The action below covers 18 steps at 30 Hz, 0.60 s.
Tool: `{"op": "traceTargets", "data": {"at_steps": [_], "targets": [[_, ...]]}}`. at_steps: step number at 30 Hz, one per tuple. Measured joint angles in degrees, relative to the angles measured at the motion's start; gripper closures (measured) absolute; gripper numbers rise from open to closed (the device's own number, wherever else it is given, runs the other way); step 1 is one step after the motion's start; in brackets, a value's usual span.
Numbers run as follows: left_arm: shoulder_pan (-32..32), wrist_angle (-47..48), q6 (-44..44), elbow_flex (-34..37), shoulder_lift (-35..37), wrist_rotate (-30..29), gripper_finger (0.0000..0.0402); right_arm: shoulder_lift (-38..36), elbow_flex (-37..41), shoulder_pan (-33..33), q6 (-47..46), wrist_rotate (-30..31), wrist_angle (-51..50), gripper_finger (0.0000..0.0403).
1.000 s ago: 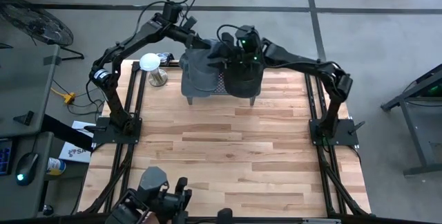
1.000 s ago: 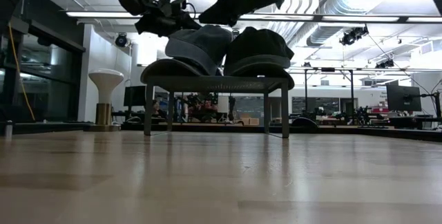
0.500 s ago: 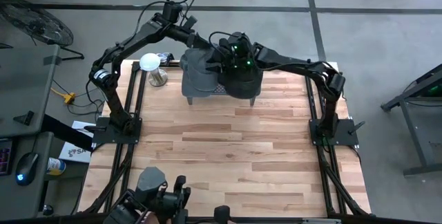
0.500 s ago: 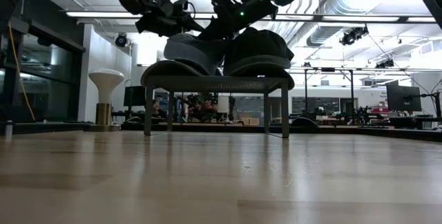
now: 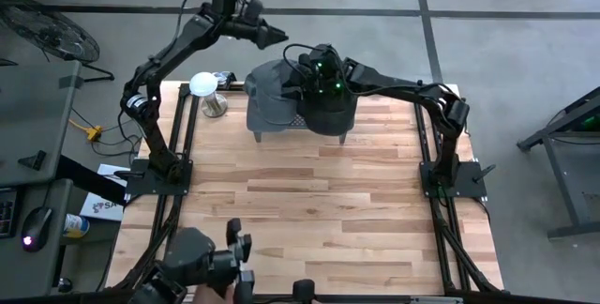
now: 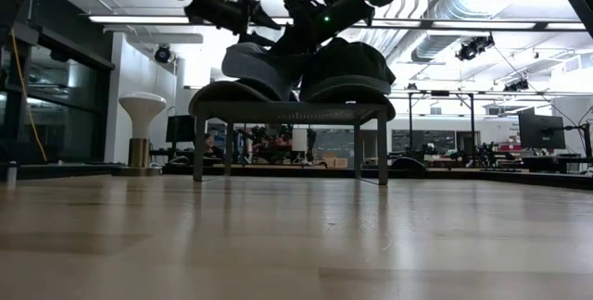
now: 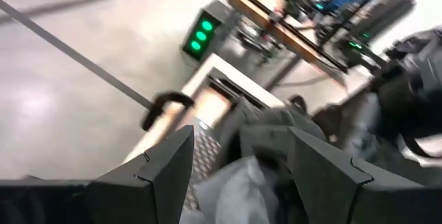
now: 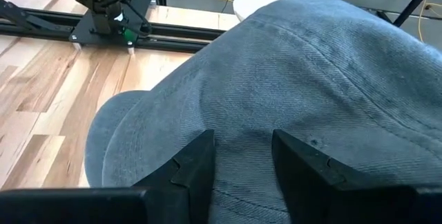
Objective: Pick & Place hat
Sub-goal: Stack the gray cap on top of the other gray cap on the shelf
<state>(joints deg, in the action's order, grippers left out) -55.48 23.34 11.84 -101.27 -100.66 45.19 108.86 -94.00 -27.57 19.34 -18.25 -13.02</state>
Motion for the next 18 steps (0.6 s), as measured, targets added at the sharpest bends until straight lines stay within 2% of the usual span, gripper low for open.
{"op": "traceTargets", "data": {"at_steps": [5,9,11,13,18], "targets": [[0.0,3.9,-0.4,-4.8,0.0,-10.2,0.0176,0.0,0.0,0.0,0.0,0.3,0.0,0.0263],[0.0,18.1,-1.6,-8.8,0.0,-25.8,0.0176,0.0,0.0,0.0,0.0,1.0,0.0,0.0263],[0.0,26.4,-2.0,-10.3,0.0,-30.8,0.0176,0.0,0.0,0.0,-0.1,1.2,-0.1,0.0263],[-0.1,33.0,-3.0,-11.0,0.0,-32.1,0.0176,0.0,0.0,0.0,-0.5,1.3,-0.1,0.0263],[0.0,48.2,-8.7,-11.1,0.2,-29.1,0.0176,0.0,0.0,0.0,-0.9,1.3,-0.1,0.0263]]}}
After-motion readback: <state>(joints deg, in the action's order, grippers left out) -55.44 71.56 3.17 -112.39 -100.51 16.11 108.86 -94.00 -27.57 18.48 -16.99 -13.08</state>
